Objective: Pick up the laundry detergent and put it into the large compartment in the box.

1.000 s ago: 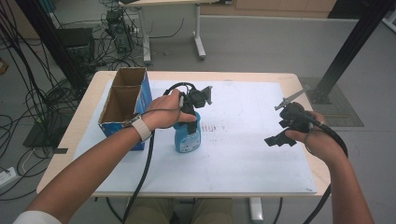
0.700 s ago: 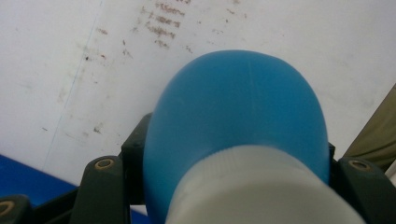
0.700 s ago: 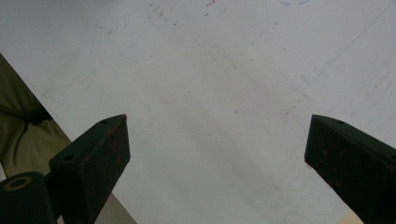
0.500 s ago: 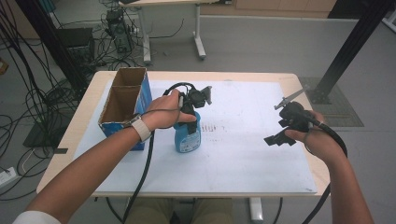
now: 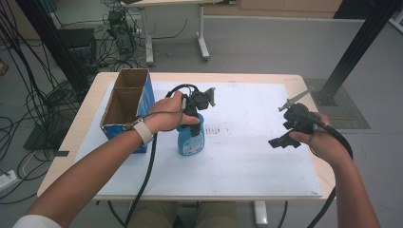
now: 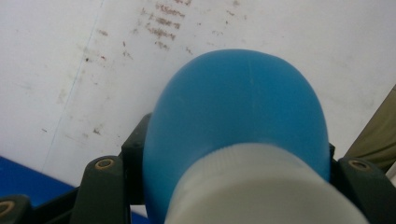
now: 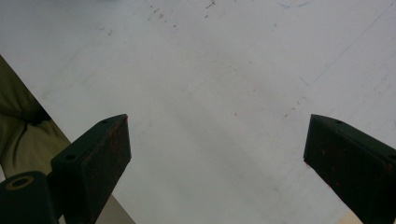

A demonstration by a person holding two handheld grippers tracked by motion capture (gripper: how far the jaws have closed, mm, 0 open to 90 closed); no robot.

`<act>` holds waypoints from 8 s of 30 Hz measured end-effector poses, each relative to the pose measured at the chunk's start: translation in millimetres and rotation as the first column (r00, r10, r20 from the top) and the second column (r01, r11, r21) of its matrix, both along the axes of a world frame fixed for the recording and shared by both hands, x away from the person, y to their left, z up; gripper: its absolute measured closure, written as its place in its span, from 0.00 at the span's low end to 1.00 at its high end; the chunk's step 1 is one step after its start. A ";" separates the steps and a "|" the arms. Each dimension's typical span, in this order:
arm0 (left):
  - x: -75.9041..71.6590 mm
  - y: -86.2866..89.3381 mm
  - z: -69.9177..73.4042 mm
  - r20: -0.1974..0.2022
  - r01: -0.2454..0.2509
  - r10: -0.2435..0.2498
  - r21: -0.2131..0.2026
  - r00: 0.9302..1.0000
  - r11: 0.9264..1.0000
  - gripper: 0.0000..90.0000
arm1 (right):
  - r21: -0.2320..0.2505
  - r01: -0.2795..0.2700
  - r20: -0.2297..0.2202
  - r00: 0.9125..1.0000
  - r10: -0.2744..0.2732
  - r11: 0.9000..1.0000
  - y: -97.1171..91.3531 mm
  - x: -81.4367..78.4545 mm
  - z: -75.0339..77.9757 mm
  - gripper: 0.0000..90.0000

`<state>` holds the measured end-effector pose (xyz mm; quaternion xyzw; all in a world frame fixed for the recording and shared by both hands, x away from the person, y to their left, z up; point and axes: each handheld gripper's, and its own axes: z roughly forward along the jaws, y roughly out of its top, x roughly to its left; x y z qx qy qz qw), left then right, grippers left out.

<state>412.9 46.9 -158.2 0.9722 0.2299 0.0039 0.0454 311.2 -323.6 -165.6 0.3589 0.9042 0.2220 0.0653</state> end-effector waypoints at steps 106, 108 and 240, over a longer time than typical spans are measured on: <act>-42.1 28.5 179.1 0.001 -0.424 0.424 -0.008 0.906 0.906 0.44 | 0.035 -0.050 0.086 0.995 0.047 0.998 0.2 -23.0 12.2 0.08; -40.6 31.1 183.7 -0.004 -0.442 0.442 -0.011 0.897 0.897 0.44 | 0.037 -0.052 0.091 0.995 0.049 0.998 0.2 -24.2 12.9 0.08; 26.0 187.8 199.6 0.000 -0.887 0.887 0.007 0.461 0.461 0.44 | 0.054 -0.088 0.068 0.994 0.084 0.995 8.1 11.9 -4.3 0.08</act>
